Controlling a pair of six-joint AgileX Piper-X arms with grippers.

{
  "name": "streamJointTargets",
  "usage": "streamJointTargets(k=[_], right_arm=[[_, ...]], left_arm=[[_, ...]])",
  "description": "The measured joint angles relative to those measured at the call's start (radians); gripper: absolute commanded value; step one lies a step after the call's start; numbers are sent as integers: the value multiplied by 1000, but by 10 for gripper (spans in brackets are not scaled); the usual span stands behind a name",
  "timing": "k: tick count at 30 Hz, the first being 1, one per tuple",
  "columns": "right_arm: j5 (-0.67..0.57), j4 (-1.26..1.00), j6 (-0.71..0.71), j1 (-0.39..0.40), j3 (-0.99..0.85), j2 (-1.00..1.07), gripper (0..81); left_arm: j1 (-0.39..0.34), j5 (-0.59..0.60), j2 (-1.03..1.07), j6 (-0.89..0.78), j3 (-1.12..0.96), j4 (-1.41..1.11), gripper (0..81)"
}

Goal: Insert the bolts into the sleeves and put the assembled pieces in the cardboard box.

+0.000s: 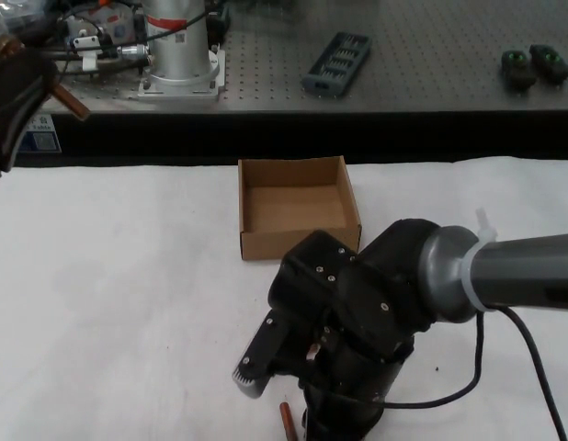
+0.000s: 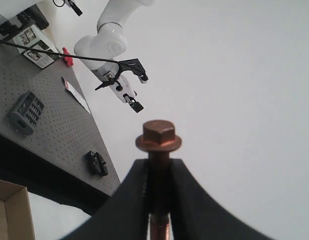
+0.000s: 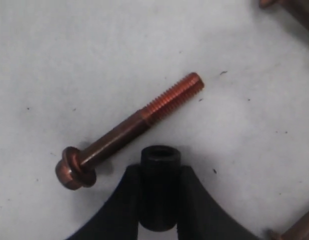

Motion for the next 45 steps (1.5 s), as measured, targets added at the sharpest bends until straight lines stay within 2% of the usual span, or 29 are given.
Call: streamJointTargets(k=[4,10,15,19,22,27,31,37,45], right_arm=[[-76,-117,88,-48,76,-63,16],[-180,-347,215,-116,268,-312,16],[-311,-549,318,-159,446,-544,16],[-457,-653,367,-170,528,-641,16],[-505,-731,408,-170,588,-687,16],[-521,-841,457,-170,673,-705,16],[-520,-886,478,-170,713,-705,16],[-520,-925,492,-179,725,-705,16],[-507,-945,512,-238,725,-705,16]], left_arm=[[0,-5,0,24,8,4,6],[-38,-16,0,85,31,15,6],[-162,-24,59,121,34,7,6],[-272,-58,155,148,34,-15,6],[-333,-89,224,132,34,-68,6],[-399,-94,322,90,15,-162,6],[-416,-84,350,85,-25,-178,6],[-432,62,389,87,-43,-190,6],[-432,202,406,125,-43,-190,6]])
